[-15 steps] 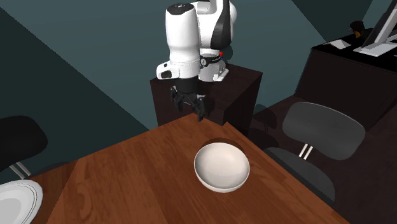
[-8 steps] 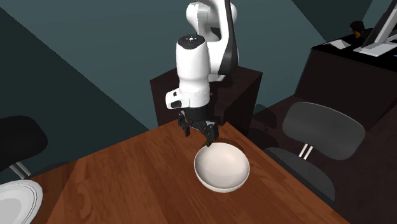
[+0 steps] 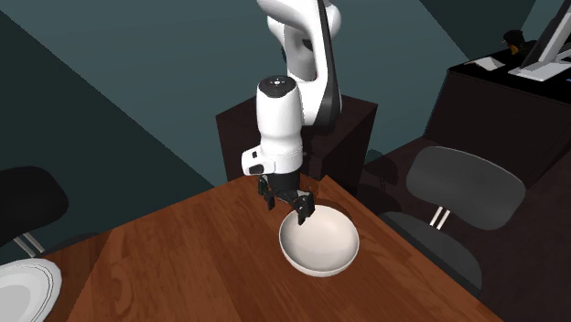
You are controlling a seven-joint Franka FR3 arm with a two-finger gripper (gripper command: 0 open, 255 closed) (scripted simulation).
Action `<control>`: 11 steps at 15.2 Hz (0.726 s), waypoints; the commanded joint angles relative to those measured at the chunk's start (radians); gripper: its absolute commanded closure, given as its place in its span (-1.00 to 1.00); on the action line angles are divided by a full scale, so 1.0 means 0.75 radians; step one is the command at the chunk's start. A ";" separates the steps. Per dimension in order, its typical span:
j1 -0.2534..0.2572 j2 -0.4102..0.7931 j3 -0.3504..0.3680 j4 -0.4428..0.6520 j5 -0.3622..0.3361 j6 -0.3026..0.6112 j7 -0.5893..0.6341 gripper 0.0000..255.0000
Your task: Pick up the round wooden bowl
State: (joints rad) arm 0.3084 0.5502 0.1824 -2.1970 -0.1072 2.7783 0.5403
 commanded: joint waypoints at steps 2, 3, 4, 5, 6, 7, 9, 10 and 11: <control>0.004 0.014 -0.004 0.008 -0.003 0.006 0.002 1.00; 0.004 0.012 -0.003 0.007 -0.003 0.006 0.002 1.00; 0.003 0.012 -0.003 0.007 -0.003 0.006 0.002 1.00; 0.003 0.012 -0.003 0.007 -0.002 0.005 0.002 1.00; 0.003 0.012 -0.003 0.007 -0.002 0.005 0.002 1.00; 0.003 0.012 -0.003 0.007 -0.002 0.005 0.002 1.00; 0.003 0.011 -0.003 0.007 -0.002 0.005 0.002 1.00; 0.003 0.011 -0.003 0.007 -0.002 0.005 0.002 1.00; 0.005 0.013 -0.004 0.006 -0.003 0.008 0.004 1.00</control>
State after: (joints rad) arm 0.3109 0.5583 0.1798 -2.1913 -0.1089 2.7836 0.5421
